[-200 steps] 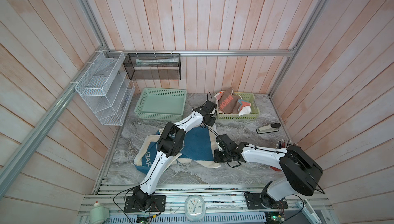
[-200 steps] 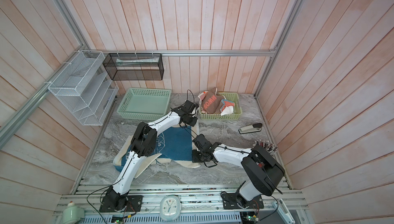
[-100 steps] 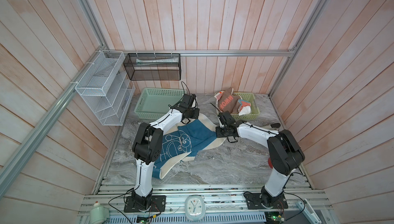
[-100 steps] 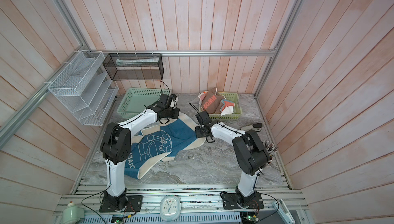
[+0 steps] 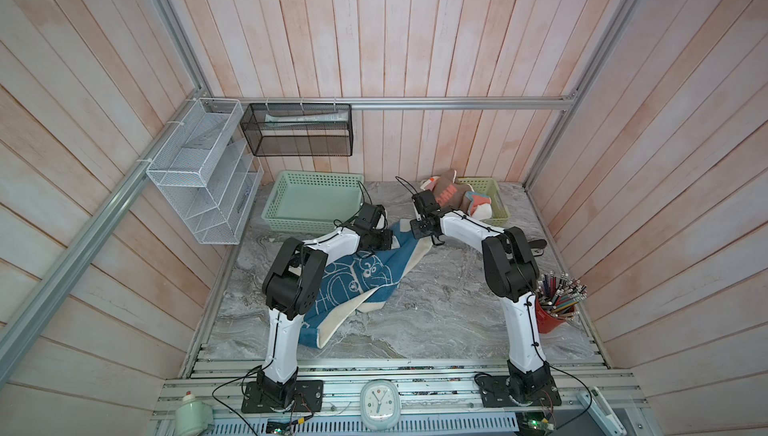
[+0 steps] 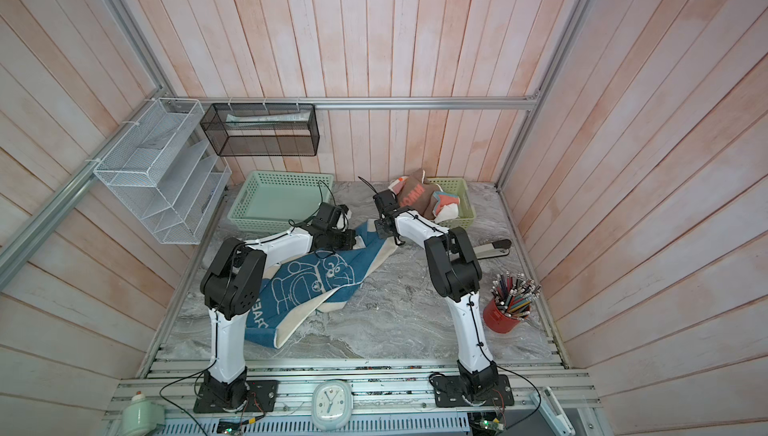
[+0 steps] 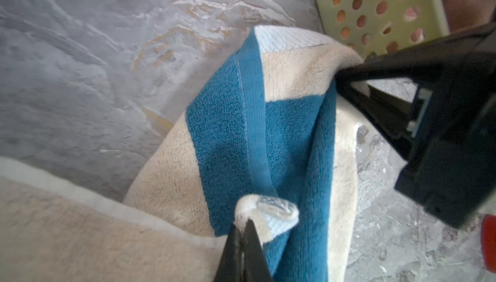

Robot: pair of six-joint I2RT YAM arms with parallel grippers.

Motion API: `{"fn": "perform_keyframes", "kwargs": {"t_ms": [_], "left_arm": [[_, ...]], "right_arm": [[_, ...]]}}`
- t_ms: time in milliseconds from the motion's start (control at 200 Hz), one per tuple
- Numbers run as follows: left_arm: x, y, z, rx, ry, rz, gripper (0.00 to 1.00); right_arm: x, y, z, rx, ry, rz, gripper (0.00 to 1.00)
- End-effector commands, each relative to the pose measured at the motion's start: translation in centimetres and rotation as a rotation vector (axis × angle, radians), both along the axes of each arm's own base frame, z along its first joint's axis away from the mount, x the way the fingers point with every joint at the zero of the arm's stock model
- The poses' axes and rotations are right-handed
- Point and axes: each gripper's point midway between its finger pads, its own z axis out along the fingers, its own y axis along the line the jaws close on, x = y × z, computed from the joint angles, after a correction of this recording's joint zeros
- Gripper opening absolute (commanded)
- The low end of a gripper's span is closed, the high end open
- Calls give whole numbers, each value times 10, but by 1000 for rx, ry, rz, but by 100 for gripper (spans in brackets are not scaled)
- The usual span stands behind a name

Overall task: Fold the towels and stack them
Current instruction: 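Lift the towel by its corners with both grippers, hanging it up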

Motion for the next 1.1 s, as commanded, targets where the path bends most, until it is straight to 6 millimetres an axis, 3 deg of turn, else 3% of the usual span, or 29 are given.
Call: {"fn": "perform_keyframes", "kwargs": {"t_ms": [0, 125, 195, 285, 470, 580, 645, 760, 860, 1000, 1095], "left_arm": [[8, -25, 14, -69, -32, -21, 0], [24, -27, 36, -63, -91, -22, 0], [31, -29, 56, -65, -132, -26, 0], [37, -23, 88, -61, -199, -9, 0], [29, -4, 175, -116, -362, 35, 0], [15, 11, 236, -130, -476, 57, 0], [-1, 20, 280, -157, -563, 71, 0], [-36, 32, 360, -178, -745, 82, 0], [-80, 40, 425, -200, -881, 59, 0], [-146, 47, 497, -279, -1029, 7, 0], [-184, 48, 532, -314, -1093, -26, 0]], "right_arm": [[10, -58, 7, -80, -9, -74, 0], [17, -84, 14, -91, -16, -104, 0], [19, -82, 29, -76, -31, -87, 0], [14, -64, 55, -39, -67, -37, 0], [-20, -27, 132, -13, -171, 72, 0], [-42, -26, 193, -44, -295, 75, 0], [-55, -26, 236, -17, -385, 70, 0], [-89, -29, 332, 33, -595, 92, 0], [-125, -33, 406, 45, -744, 113, 0], [-184, -38, 493, 35, -916, 133, 0], [-220, -44, 544, 50, -1002, 136, 0]]}}
